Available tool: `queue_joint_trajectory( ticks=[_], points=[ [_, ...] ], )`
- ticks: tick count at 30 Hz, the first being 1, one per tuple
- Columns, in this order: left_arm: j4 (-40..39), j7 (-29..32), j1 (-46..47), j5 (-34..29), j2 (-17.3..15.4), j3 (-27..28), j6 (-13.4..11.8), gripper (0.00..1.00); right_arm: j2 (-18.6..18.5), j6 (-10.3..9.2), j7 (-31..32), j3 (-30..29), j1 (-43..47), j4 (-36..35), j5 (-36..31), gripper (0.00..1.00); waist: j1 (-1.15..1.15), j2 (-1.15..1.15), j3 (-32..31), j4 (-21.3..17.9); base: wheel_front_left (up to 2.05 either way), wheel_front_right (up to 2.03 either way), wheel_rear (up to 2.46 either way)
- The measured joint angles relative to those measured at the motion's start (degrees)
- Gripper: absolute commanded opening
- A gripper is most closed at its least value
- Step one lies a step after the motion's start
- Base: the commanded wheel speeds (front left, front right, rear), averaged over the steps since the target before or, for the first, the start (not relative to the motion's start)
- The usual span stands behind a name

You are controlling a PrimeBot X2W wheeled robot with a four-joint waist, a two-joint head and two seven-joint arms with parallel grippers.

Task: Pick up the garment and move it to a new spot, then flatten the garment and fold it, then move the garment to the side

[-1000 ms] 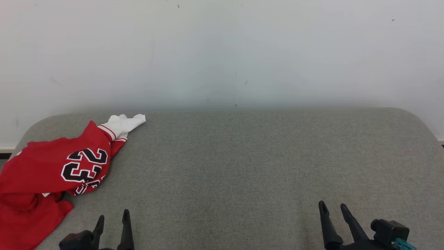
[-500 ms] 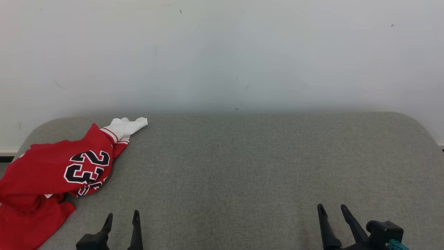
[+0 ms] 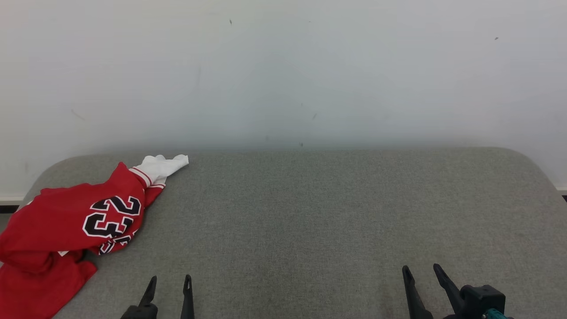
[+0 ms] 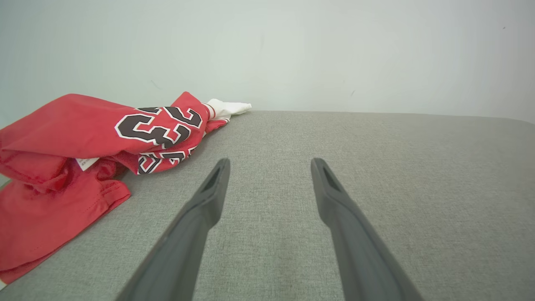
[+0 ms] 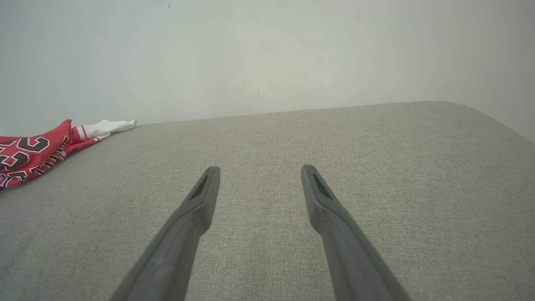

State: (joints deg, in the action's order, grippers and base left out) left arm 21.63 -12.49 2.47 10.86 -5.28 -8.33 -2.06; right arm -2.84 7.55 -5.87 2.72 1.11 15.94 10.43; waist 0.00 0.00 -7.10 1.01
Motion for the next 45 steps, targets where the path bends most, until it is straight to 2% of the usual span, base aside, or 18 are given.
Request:
queue_joint_trajectory(
  ticks=[20,32,37,40,45],
  points=[
    [0.5,-2.6,-0.8,-6.2,0.3,-2.8,-2.5,1.0,0.0,0.0,-0.4,-0.1,1.0,0.0,-7.7,1.0,0.0,0.0,-1.7,0.1,0.0,0.0,0.0],
    [0.7,-2.6,-0.9,-5.5,0.3,-3.1,-3.5,1.0,0.0,0.0,-0.3,-0.3,1.6,-0.4,-7.7,1.0,0.0,0.0,-1.6,0.7,0.0,0.0,0.0],
    [0.0,-2.6,-1.0,-3.4,0.2,-1.4,-3.6,1.0,0.0,0.0,-0.8,-0.1,2.0,-0.4,-6.3,1.0,0.0,0.0,-1.6,2.4,0.0,0.0,0.0],
    [-0.7,-2.6,-1.3,-3.0,-1.0,-0.7,-3.4,1.0,0.0,0.0,-1.5,0.4,2.1,-0.4,-5.4,1.0,0.0,0.0,-1.5,4.1,0.0,0.0,0.0],
    [-2.1,-1.9,-1.6,0.4,-2.1,0.8,-0.9,1.0,0.0,0.0,-2.4,2.9,2.0,-0.1,-3.2,1.0,0.0,0.0,-1.2,7.9,0.0,0.0,0.0]
  ],
)
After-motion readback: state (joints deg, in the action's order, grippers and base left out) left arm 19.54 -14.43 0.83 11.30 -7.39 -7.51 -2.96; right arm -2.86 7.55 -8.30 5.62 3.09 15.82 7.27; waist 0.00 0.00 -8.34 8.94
